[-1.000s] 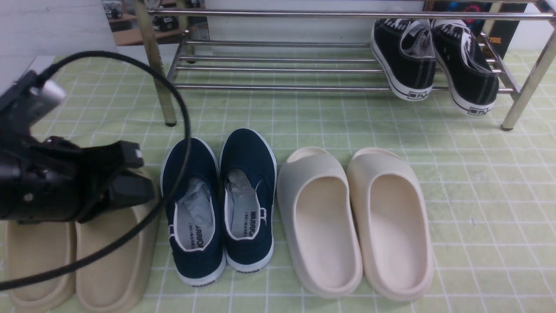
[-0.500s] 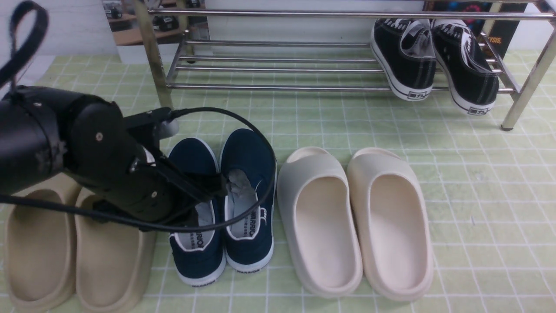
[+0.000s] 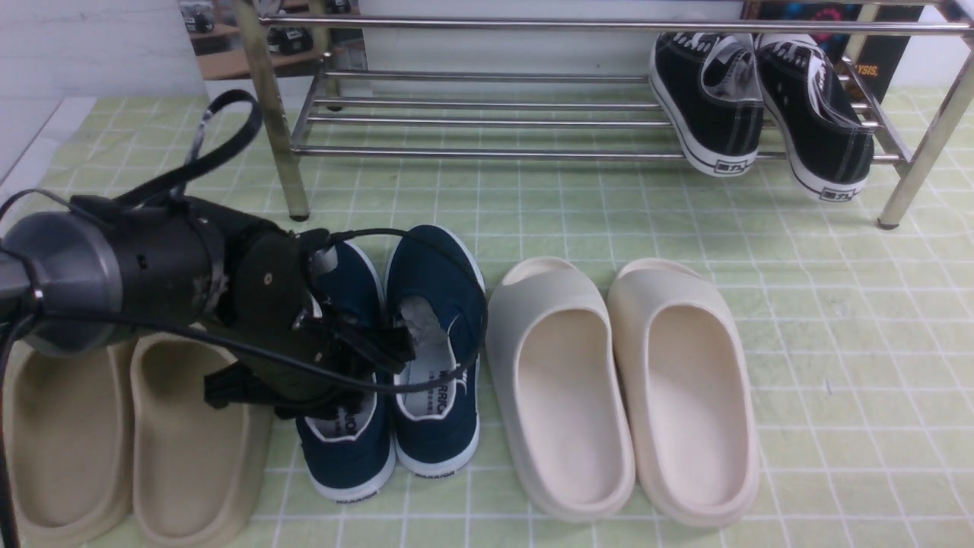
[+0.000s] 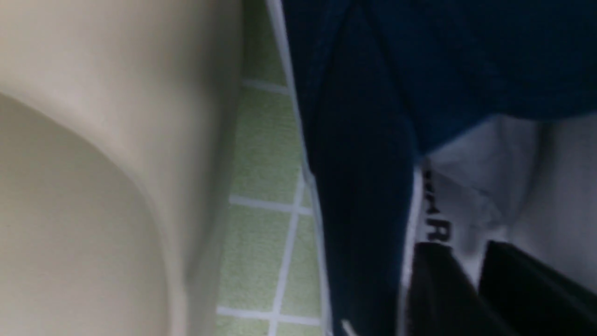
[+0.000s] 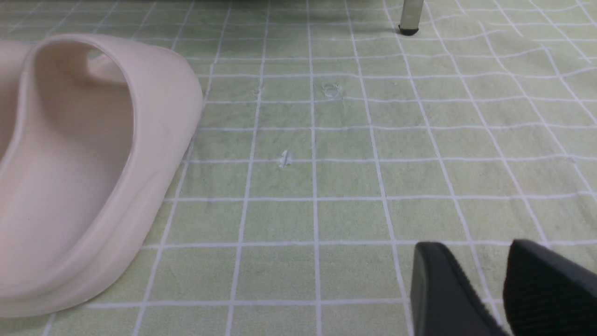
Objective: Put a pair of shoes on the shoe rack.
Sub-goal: Use the left arm to grab the shoe closest to it, then use the left arm to put a shoe into the shoe rack
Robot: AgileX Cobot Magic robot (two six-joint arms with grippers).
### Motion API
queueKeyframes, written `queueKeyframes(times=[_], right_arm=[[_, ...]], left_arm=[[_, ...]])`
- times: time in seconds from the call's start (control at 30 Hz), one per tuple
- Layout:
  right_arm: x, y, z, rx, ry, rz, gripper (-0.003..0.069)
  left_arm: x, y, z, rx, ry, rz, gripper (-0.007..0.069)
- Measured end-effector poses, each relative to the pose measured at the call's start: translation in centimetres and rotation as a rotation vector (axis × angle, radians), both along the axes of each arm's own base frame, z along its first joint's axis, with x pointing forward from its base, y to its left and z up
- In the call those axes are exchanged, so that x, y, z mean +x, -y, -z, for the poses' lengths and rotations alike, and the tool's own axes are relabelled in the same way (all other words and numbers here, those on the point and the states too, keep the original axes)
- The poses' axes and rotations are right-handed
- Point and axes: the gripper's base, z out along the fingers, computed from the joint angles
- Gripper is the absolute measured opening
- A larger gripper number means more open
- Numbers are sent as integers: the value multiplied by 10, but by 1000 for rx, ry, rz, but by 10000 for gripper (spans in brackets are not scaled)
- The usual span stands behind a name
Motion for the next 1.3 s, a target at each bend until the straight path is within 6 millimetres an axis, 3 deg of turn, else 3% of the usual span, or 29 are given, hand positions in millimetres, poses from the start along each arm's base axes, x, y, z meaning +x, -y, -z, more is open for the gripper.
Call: queueKeyframes(times=[0.1, 0.23, 0.27, 0.4, 0.47, 0.53, 0.63, 0.7, 0.77, 0.83, 0.87, 0.93, 1.0, 1.17, 1.3], right_arm=[[0, 0, 0, 0, 0, 0, 244], [0, 0, 0, 0, 0, 0, 244], [0, 0, 0, 0, 0, 0, 244], [0, 0, 0, 0, 0, 0, 244], [0, 0, 0, 0, 0, 0, 244], [0, 0, 0, 0, 0, 0, 244], [0, 0, 0, 0, 0, 0, 244], [0, 0, 0, 0, 0, 0, 244], [0, 0, 0, 0, 0, 0, 244], [0, 0, 0, 0, 0, 0, 244], [0, 0, 0, 0, 0, 0, 244], [0, 0, 0, 0, 0, 0, 244], [0, 0, 0, 0, 0, 0, 244], [0, 0, 0, 0, 0, 0, 244], [0, 0, 0, 0, 0, 0, 244]], left_arm=[[1, 0, -5, 4, -1, 1, -13], [4, 1, -28, -2, 24, 3, -13], [4, 0, -42, -1, 45, 7, -4], [1, -4, -59, 31, 61, 16, 92], [-1, -7, -58, 55, 38, 0, 205], [-1, -8, -53, 77, 14, -7, 307], [1, -7, -40, 92, -23, -8, 380], [4, -7, -31, 108, -46, -8, 388], [9, -6, -21, 125, -48, -14, 355], [14, -7, -12, 150, -51, -30, 237], [14, -7, -11, 152, -50, -30, 223], [16, -8, -9, 171, -44, -45, 55], [16, -10, -12, 182, -30, -47, 6], [10, -18, -47, 226, 40, -46, 13], [0, -23, -110, 210, 127, -13, 13]])
